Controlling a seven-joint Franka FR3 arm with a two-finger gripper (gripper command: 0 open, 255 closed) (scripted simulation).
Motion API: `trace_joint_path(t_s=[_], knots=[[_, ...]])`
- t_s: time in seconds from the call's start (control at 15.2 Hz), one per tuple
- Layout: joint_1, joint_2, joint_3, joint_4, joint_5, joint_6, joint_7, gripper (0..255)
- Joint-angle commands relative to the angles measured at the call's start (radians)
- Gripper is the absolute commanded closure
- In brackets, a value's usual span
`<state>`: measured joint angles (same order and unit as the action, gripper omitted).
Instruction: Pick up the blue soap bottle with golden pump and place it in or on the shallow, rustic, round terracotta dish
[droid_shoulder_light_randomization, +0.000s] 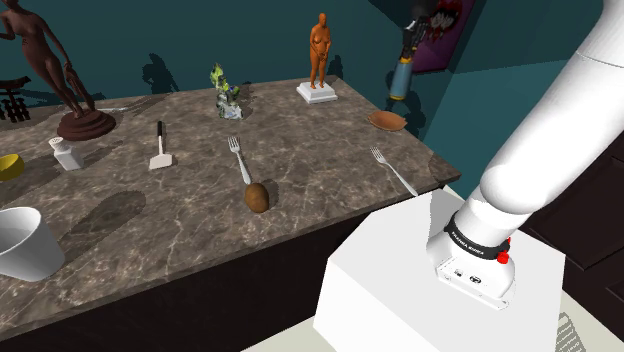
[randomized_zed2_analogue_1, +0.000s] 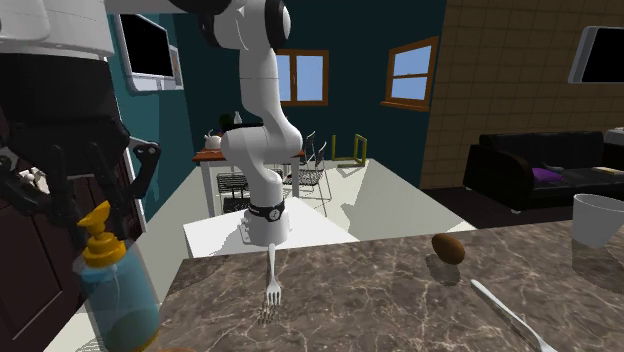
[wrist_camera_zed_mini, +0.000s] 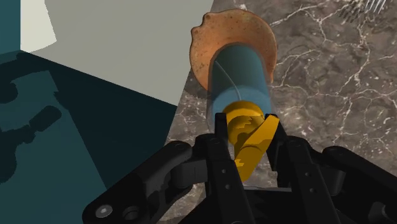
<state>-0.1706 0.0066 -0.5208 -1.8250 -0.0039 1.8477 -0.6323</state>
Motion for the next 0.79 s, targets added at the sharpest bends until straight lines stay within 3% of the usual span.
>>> trace_joint_path(t_s=[0.0, 0.73], knots=[[-0.001, 0.003, -0.001, -0.024, 0.002, 0.028, -0.002, 255], [-0.004, 0.033, -0.002, -0.141, 0.018, 0.171, -0.013, 255]])
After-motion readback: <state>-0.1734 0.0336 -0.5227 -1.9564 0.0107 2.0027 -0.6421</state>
